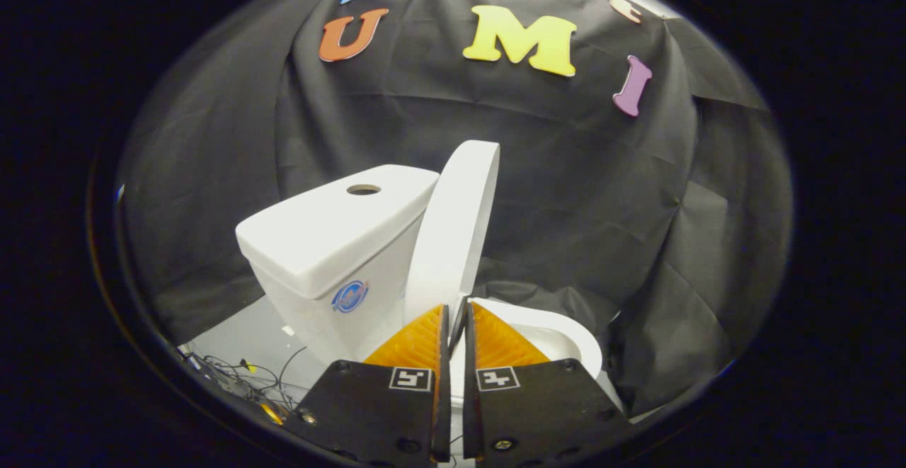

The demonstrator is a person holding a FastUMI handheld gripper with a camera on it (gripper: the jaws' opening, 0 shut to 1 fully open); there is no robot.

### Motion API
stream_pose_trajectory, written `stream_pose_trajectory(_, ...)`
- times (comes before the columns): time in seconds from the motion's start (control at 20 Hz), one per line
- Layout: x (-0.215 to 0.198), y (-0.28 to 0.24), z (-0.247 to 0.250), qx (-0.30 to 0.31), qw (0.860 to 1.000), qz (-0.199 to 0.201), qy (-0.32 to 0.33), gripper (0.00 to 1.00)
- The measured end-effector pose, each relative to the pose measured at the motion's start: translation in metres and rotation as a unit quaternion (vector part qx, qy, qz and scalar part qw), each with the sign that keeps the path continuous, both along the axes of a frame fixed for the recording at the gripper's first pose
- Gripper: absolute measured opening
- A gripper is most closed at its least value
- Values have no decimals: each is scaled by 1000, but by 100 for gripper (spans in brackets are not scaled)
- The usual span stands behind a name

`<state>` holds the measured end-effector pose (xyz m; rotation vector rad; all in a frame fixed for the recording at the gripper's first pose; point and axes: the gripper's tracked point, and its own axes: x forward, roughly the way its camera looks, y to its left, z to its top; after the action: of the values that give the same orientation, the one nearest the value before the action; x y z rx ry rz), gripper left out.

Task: Open the toilet lid.

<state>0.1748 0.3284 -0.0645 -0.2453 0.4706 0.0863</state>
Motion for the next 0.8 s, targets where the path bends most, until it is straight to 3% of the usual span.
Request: stream_pose_trajectory(0.8, 0, 50, -7, -9, 999, 39, 4, 10)
